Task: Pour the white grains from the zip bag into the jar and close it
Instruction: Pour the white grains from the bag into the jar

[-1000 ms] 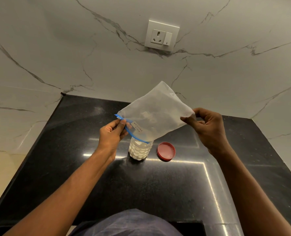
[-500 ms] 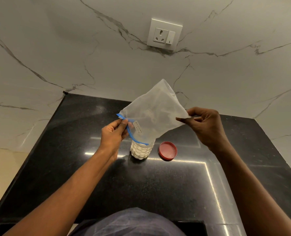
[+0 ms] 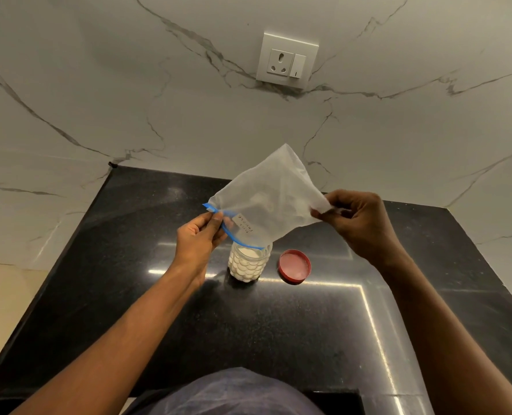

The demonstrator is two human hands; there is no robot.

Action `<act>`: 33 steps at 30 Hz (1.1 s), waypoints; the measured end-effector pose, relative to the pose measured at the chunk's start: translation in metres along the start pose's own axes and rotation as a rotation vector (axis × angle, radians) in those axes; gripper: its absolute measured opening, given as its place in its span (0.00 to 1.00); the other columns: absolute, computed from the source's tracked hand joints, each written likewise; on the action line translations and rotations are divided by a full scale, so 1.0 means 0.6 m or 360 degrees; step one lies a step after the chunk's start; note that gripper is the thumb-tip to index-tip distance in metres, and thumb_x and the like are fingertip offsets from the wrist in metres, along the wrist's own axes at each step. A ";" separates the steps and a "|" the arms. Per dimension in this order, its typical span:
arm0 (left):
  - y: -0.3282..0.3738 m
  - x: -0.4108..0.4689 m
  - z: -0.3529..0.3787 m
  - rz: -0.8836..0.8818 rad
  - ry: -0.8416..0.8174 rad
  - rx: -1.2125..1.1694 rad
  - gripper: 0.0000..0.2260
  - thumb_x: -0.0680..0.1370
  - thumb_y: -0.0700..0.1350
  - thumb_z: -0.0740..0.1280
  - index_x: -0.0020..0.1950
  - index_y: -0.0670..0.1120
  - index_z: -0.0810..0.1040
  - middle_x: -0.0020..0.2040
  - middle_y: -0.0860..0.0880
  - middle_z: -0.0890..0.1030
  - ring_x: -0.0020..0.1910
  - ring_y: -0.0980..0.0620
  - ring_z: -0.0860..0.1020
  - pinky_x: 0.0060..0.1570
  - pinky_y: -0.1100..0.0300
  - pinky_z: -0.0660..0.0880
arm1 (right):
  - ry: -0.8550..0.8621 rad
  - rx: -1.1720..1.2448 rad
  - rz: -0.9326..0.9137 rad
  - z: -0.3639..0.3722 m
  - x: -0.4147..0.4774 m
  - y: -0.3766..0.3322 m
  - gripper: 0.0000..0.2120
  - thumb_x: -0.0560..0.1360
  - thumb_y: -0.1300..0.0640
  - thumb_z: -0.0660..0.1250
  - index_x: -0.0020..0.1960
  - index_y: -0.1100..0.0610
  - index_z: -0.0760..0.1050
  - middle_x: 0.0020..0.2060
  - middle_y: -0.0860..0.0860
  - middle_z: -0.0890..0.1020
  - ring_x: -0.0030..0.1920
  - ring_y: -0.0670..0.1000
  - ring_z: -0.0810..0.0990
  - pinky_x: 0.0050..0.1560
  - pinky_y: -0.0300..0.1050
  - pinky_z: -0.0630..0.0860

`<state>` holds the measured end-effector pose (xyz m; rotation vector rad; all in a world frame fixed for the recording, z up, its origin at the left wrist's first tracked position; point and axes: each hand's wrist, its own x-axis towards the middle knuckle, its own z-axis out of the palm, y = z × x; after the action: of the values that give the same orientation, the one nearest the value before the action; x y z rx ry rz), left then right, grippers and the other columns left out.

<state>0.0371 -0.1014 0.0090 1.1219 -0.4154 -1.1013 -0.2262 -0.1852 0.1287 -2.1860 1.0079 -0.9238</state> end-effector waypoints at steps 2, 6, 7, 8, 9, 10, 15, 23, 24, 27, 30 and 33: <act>-0.002 0.001 -0.001 0.0007 0.0002 -0.0001 0.07 0.83 0.42 0.69 0.59 0.47 0.85 0.54 0.47 0.89 0.54 0.50 0.88 0.52 0.59 0.85 | 0.0105 0.0083 0.0026 0.000 0.001 0.001 0.05 0.76 0.62 0.76 0.49 0.53 0.84 0.45 0.54 0.88 0.47 0.56 0.88 0.50 0.60 0.85; -0.005 -0.001 -0.002 0.0007 -0.0009 -0.0029 0.07 0.83 0.41 0.68 0.58 0.47 0.85 0.52 0.47 0.89 0.51 0.51 0.88 0.49 0.61 0.85 | 0.0075 0.0094 0.0053 0.002 -0.001 0.009 0.05 0.75 0.62 0.77 0.49 0.55 0.85 0.44 0.52 0.88 0.47 0.54 0.88 0.50 0.60 0.85; -0.005 -0.002 -0.001 0.0008 -0.0013 -0.0042 0.07 0.83 0.41 0.68 0.58 0.46 0.85 0.53 0.47 0.89 0.51 0.52 0.88 0.49 0.61 0.85 | 0.0155 0.0126 0.0061 0.002 -0.001 0.011 0.04 0.75 0.62 0.77 0.48 0.55 0.86 0.43 0.53 0.88 0.46 0.57 0.88 0.49 0.62 0.84; -0.006 -0.002 0.000 0.0014 -0.0017 -0.0045 0.07 0.83 0.40 0.68 0.58 0.46 0.85 0.53 0.47 0.89 0.51 0.52 0.88 0.49 0.61 0.85 | 0.0204 0.0158 0.0072 0.002 0.001 0.012 0.04 0.75 0.62 0.77 0.48 0.55 0.86 0.42 0.53 0.88 0.45 0.59 0.87 0.49 0.63 0.84; -0.007 -0.002 0.000 0.0021 -0.0018 -0.0041 0.07 0.83 0.40 0.69 0.57 0.46 0.85 0.53 0.46 0.89 0.51 0.52 0.88 0.49 0.61 0.85 | 0.0178 0.0171 0.0081 0.003 0.001 0.012 0.05 0.75 0.62 0.77 0.48 0.53 0.86 0.42 0.52 0.88 0.46 0.58 0.88 0.49 0.62 0.84; -0.008 -0.003 -0.001 0.0025 -0.0017 -0.0032 0.07 0.83 0.40 0.69 0.57 0.46 0.85 0.53 0.47 0.89 0.51 0.52 0.88 0.49 0.61 0.85 | 0.0100 0.0157 0.0080 0.005 0.000 0.012 0.06 0.75 0.61 0.77 0.48 0.51 0.86 0.43 0.51 0.89 0.47 0.56 0.88 0.49 0.59 0.85; -0.002 -0.002 0.003 0.0021 -0.0026 -0.0036 0.09 0.83 0.41 0.69 0.61 0.44 0.85 0.54 0.46 0.89 0.53 0.51 0.88 0.51 0.60 0.85 | 0.0288 0.0211 0.0105 0.003 -0.002 0.022 0.05 0.76 0.63 0.76 0.49 0.54 0.86 0.43 0.55 0.88 0.45 0.63 0.87 0.48 0.67 0.83; 0.000 -0.005 0.008 0.0048 -0.0017 -0.0046 0.08 0.83 0.41 0.69 0.60 0.44 0.85 0.54 0.45 0.89 0.53 0.49 0.87 0.53 0.58 0.85 | 0.0194 0.0225 0.0145 0.000 -0.009 0.021 0.07 0.76 0.63 0.76 0.49 0.52 0.86 0.45 0.55 0.89 0.46 0.59 0.87 0.48 0.65 0.85; 0.000 -0.005 0.008 0.0044 -0.0014 -0.0049 0.07 0.83 0.41 0.69 0.59 0.44 0.85 0.53 0.45 0.89 0.53 0.49 0.87 0.52 0.58 0.85 | 0.0118 0.0198 0.0154 0.002 -0.011 0.020 0.07 0.75 0.63 0.76 0.48 0.51 0.86 0.45 0.55 0.88 0.46 0.59 0.88 0.48 0.64 0.85; 0.003 -0.004 0.010 0.0039 -0.0018 -0.0050 0.08 0.83 0.41 0.69 0.60 0.45 0.85 0.54 0.45 0.89 0.53 0.50 0.87 0.51 0.59 0.85 | 0.0263 0.0278 0.0117 -0.001 -0.012 0.017 0.08 0.76 0.64 0.75 0.49 0.52 0.86 0.44 0.53 0.89 0.47 0.56 0.88 0.49 0.60 0.86; 0.002 -0.003 0.006 0.0048 -0.0014 -0.0053 0.07 0.83 0.41 0.69 0.58 0.46 0.85 0.52 0.46 0.89 0.53 0.50 0.88 0.48 0.61 0.84 | 0.0055 0.0252 0.0134 -0.003 -0.011 0.015 0.07 0.75 0.64 0.76 0.50 0.53 0.86 0.45 0.52 0.89 0.47 0.52 0.88 0.49 0.54 0.87; 0.004 -0.001 0.004 0.0033 -0.0014 -0.0047 0.07 0.82 0.43 0.70 0.58 0.47 0.85 0.53 0.47 0.89 0.55 0.49 0.88 0.49 0.61 0.84 | 0.0139 0.0248 0.0110 -0.002 -0.013 0.016 0.07 0.75 0.64 0.76 0.50 0.55 0.86 0.44 0.51 0.89 0.46 0.52 0.89 0.49 0.53 0.87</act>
<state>0.0362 -0.1023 0.0124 1.0851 -0.4156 -1.0915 -0.2346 -0.1845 0.1198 -1.9854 1.0098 -1.0380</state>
